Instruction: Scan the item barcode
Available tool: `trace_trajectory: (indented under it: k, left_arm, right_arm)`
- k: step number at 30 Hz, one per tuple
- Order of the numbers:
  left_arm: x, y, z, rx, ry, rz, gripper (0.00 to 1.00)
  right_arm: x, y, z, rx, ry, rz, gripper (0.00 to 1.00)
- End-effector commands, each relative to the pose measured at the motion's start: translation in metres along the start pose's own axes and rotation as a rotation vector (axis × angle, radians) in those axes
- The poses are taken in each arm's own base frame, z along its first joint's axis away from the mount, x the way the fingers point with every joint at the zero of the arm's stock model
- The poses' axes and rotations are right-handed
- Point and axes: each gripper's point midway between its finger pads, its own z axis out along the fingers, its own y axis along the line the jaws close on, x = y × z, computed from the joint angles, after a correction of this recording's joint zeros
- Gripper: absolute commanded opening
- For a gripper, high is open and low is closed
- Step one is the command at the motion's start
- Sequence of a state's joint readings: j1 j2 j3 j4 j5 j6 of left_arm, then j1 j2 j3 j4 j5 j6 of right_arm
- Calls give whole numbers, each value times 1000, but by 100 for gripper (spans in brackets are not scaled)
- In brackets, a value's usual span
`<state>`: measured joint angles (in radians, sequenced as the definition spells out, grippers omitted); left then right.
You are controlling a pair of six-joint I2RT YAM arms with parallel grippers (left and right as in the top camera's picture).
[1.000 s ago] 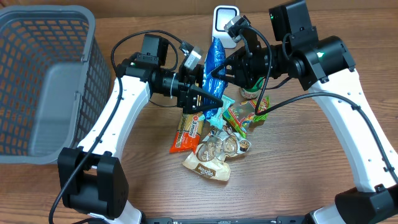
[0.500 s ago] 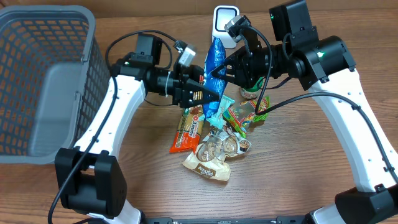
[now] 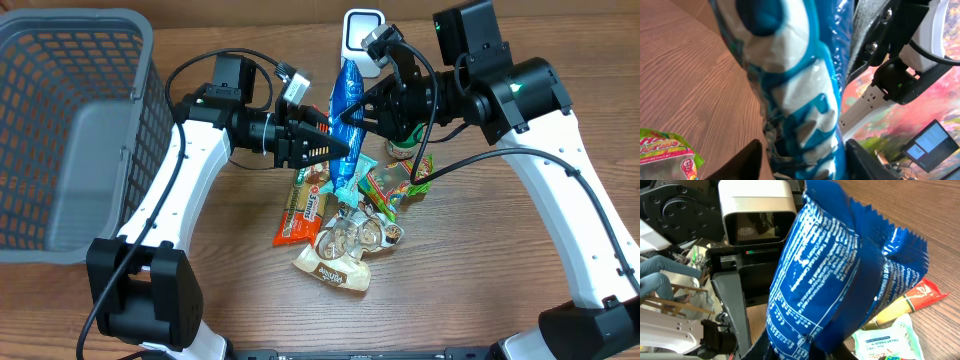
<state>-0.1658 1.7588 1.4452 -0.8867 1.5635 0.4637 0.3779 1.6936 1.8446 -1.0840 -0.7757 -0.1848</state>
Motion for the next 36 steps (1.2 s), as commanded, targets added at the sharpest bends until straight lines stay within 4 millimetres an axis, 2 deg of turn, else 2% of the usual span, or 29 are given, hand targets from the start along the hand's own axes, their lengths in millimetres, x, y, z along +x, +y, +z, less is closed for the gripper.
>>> trace_trajectory:
  k: [1, 4, 6, 8, 9, 10, 14, 17, 22, 26, 31, 33, 36]
  left_arm:
    - [-1, -5, -1, 16, -9, -5, 36]
    - [-1, -5, 0, 16, -9, -5, 27]
    - [-1, -5, 0, 16, -9, -5, 21]
    - [-1, -5, 0, 16, -9, -5, 18]
    - [-1, -5, 0, 16, -9, -5, 15]
    - [-1, -5, 0, 16, -9, -5, 14]
    - [-1, -5, 0, 16, -9, -5, 9]
    - [-1, -5, 0, 16, -9, -3, 6]
    - [1, 0, -1, -15, 5, 5, 4]
    - [7, 13, -2, -88, 38, -6, 4]
    - [6, 26, -3, -153, 56, -33, 4]
    - [3, 30, -4, -173, 56, -29, 4]
    - [-2, 48, -7, -270, 60, -51, 4]
  right_arm:
    - [-4, 8, -2, -30, -14, -21, 4]
    - [-4, 8, -2, -30, -14, -21, 6]
    - [-4, 8, -2, -30, -14, -21, 12]
    - [-4, 8, -2, -30, -14, -21, 29]
    - [-4, 8, -2, -30, -14, -20, 47]
    - [-4, 8, -2, -30, -14, -21, 56]
    - [-4, 8, -2, -30, -14, -21, 76]
    - [-4, 8, -2, -28, -15, -23, 99]
    - [-6, -4, -7, 53, -22, -30, 100]
    - [-11, -14, -27, 169, -51, -46, 100]
    - [-16, -23, -80, 386, -125, -61, 100]
    - [-16, -24, -105, 487, -158, -54, 100]
    - [-12, -30, -150, 692, -225, 13, 100]
